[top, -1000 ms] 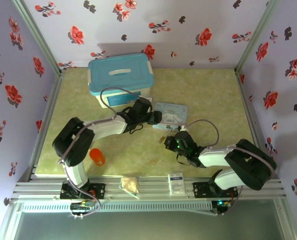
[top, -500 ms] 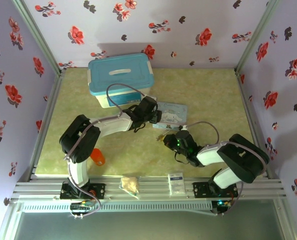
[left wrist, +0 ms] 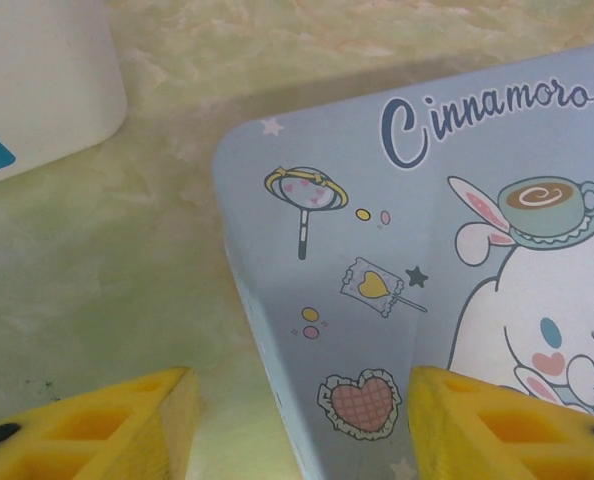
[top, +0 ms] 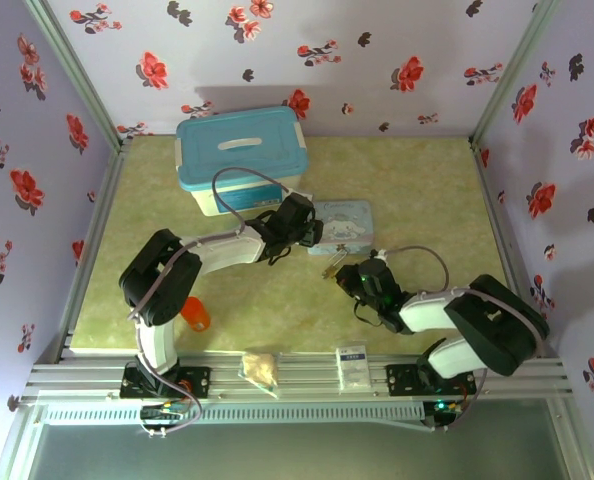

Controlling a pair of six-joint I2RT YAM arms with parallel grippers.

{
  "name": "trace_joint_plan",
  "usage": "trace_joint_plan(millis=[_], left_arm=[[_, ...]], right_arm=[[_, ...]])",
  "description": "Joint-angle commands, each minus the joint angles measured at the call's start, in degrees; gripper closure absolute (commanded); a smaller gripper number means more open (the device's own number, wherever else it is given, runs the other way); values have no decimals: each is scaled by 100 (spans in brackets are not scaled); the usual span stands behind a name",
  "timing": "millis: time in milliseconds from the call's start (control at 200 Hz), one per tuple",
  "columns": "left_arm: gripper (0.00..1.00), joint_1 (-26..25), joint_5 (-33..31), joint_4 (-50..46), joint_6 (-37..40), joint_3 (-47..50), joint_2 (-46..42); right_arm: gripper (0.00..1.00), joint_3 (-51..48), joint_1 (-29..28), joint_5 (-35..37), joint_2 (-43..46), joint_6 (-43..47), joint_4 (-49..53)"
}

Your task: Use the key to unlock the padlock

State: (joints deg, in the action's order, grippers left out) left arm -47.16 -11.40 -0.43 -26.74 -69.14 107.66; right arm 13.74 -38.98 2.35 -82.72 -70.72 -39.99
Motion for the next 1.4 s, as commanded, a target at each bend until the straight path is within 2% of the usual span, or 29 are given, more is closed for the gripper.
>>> trace_joint_plan(millis=[0, 185, 390, 475, 545, 585, 670, 730, 890, 1030, 1395], left_arm=[[44, 31, -213, -560, 182, 256, 247], [45, 40, -142, -503, 206, 279, 232], [45, 40, -39, -523, 219, 222, 177], [45, 39, -28, -541, 233, 224, 135], [45, 40, -29, -546, 239, 227, 89], [44, 38, -29, -550, 240, 233, 60], [44, 49, -5, -555, 233, 222, 18], [42, 77, 58, -564, 215, 204, -8], [41, 132, 210, -493, 145, 194, -9], [41, 145, 220, -494, 128, 212, 1], [40, 244, 235, -415, 118, 338, 7]], right_arm=[[100, -195, 169, -59, -533, -513, -873], [100, -231, 194, -266, -1318, -972, -2340], [97, -397, 169, 17, -1489, -944, -2194], [90, -449, 55, 273, -1114, -752, -1569], [73, -221, -117, 421, -607, -380, -459], [59, -11, -288, 615, -300, -161, 276], [48, 444, -669, 1220, 219, 413, 1737], [46, 615, -808, 1500, 368, 530, 2383], [43, 985, -893, 1207, -67, 1016, 2490], [41, 1599, -1142, 1619, -409, 1367, 3191], [41, 2599, -1380, 2102, -1369, 1980, 3785]])
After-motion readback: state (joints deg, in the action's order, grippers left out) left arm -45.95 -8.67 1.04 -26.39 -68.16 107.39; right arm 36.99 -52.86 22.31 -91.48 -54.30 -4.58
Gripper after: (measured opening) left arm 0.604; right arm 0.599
